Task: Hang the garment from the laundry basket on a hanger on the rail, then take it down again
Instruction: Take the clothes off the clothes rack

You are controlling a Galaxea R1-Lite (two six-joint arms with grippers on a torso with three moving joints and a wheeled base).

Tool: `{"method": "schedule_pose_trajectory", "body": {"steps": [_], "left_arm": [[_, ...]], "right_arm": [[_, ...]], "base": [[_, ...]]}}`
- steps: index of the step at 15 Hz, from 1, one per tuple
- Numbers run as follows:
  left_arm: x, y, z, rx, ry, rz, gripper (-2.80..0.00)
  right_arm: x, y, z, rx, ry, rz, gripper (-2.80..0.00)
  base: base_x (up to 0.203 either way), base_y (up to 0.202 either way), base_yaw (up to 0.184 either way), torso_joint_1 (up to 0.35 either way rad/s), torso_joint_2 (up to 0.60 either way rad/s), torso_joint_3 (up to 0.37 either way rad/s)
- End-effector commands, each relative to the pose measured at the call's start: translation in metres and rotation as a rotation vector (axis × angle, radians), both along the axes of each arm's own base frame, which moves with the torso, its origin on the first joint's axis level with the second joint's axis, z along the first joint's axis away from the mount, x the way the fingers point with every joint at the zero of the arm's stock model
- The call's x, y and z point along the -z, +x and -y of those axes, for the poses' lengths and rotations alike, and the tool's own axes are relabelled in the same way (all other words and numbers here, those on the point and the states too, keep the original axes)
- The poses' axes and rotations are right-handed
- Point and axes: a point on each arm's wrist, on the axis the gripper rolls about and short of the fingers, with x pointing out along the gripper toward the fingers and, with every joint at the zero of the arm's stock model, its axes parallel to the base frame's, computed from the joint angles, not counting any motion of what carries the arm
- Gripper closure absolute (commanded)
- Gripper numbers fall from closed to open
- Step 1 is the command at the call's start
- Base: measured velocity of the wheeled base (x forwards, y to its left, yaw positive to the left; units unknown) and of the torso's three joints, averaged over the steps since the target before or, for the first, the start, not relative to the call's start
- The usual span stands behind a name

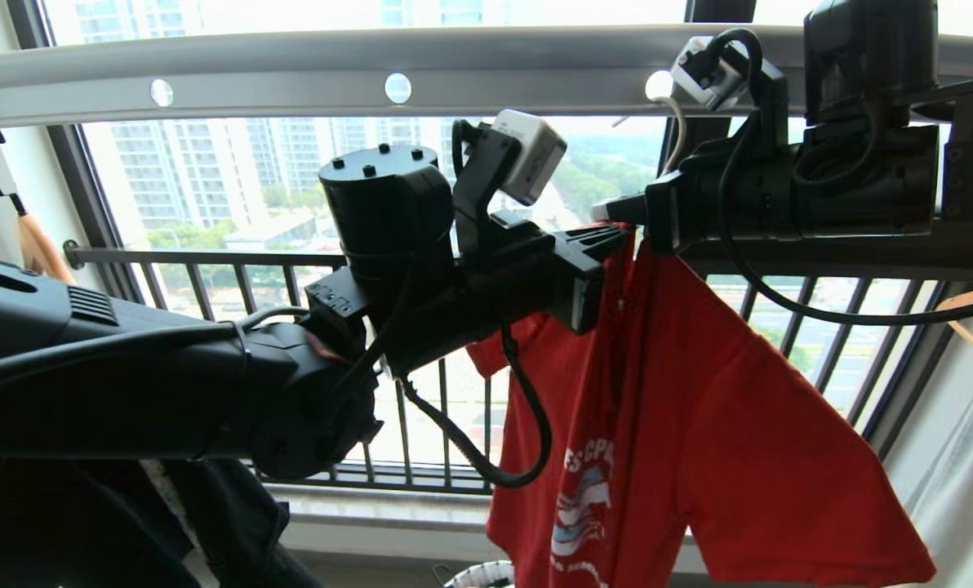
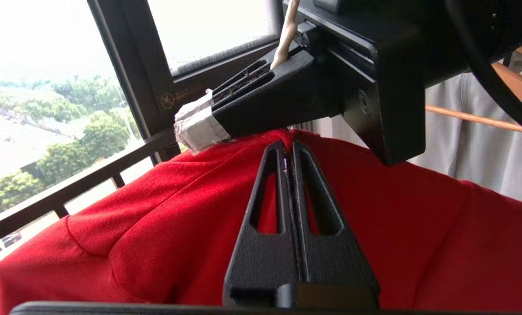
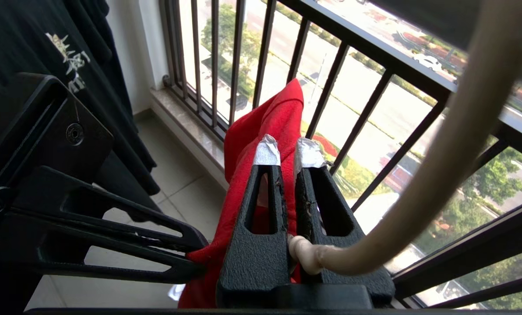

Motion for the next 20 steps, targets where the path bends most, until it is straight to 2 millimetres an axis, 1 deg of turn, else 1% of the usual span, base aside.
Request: {"method": "schedule_pose_trajectory", "body": {"steps": [1, 4, 6, 8, 11, 13, 17, 20], "left_arm": [[-0.004, -0.005, 0.000, 0.010, -0.008, 0.013, 0.00], [-0.004, -0.005, 0.000, 0.001, -0.007, 0.013, 0.00], [-0.009, -0.009, -0.004, -0.009, 0.001, 0.004, 0.00], [-0.009, -0.013, -0.010, -0.050, 0.053, -0.057, 0.00], [-0.007, -0.012, -0.010, -0.082, 0.064, -0.074, 0.00], [-0.010, -0.011, -0.010, -0.087, 0.056, -0.068, 0.00], [-0.011, -0.015, -0.014, -0.091, 0.077, -0.090, 0.00], [-0.017, -0.027, -0.026, -0.117, 0.155, -0.164, 0.00]], "right_arm": [[0.003, 0.002, -0.001, -0.003, -0.005, -0.009, 0.00], [0.002, 0.001, -0.001, -0.003, -0.003, -0.006, 0.00], [0.001, 0.001, -0.001, -0.002, -0.003, -0.005, 0.00], [0.001, 0.000, 0.000, -0.002, -0.002, -0.003, 0.00], [0.000, 0.000, -0.001, -0.004, -0.003, -0.001, 0.00], [-0.001, -0.001, 0.000, -0.004, -0.001, 0.002, 0.00], [-0.001, 0.000, -0.001, -0.005, -0.003, 0.004, 0.00], [-0.001, 0.000, 0.000, -0.004, -0.004, 0.004, 0.00]], "base": [[0.000, 0.000, 0.000, 0.000, 0.00, 0.000], [0.000, 0.000, 0.000, 0.000, 0.00, 0.000], [0.000, 0.000, 0.000, 0.000, 0.00, 0.000], [0.000, 0.000, 0.000, 0.000, 0.00, 0.000], [0.000, 0.000, 0.000, 0.000, 0.00, 0.000], [0.000, 0.000, 0.000, 0.000, 0.00, 0.000], [0.000, 0.000, 0.000, 0.000, 0.00, 0.000], [0.000, 0.000, 0.000, 0.000, 0.00, 0.000]]}}
